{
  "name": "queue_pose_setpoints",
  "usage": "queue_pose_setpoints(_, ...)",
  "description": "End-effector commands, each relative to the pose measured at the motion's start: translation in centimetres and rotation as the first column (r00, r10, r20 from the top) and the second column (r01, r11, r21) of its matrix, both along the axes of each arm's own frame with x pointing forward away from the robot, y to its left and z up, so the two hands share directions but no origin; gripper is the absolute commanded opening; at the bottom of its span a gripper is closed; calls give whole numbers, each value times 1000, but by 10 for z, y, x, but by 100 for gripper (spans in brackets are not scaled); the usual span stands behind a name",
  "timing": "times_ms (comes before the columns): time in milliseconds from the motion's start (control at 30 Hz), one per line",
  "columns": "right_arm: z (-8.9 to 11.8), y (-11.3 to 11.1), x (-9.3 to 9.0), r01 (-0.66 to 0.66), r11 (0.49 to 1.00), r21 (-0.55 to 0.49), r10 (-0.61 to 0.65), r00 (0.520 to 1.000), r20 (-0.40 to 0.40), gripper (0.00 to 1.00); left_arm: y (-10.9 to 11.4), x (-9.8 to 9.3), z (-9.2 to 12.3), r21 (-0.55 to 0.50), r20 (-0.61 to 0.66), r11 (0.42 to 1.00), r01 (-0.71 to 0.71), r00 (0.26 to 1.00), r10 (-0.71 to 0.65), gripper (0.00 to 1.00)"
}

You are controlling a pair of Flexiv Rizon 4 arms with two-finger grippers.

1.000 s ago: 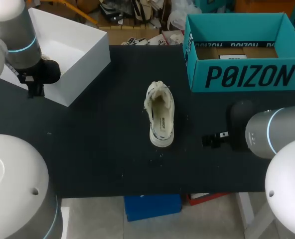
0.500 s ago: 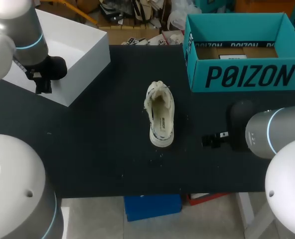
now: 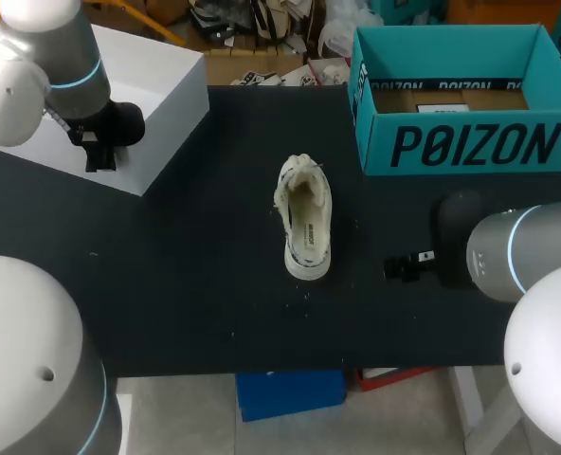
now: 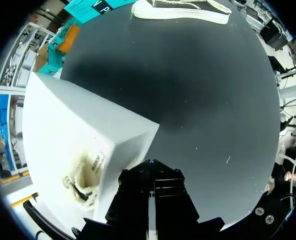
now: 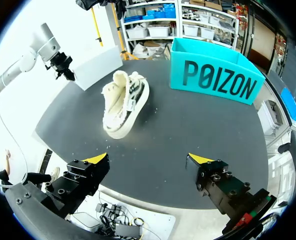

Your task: Take the shoe out of the shoebox, open the shoe tongue, remove and reinsert the insole, then place the shoe into the shoebox

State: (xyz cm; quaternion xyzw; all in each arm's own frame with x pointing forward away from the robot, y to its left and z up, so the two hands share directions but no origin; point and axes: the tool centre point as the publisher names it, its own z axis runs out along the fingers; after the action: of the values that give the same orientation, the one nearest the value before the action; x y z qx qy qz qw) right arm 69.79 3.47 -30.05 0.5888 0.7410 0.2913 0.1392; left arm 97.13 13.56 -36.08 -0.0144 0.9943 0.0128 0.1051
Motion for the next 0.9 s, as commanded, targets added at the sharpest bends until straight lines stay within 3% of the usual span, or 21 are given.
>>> queue_pose_setpoints(33,-1,1,-1,2,1000,0,-2,1000,4,100,-10,10,-4,3,-9,1000,6,1000,-6,0)
queue_pose_setpoints(900,-1,1,-1,2,1000,0,-2,1000,4,100,-48,58,-18,-63,-41,996,-57,998,55,0)
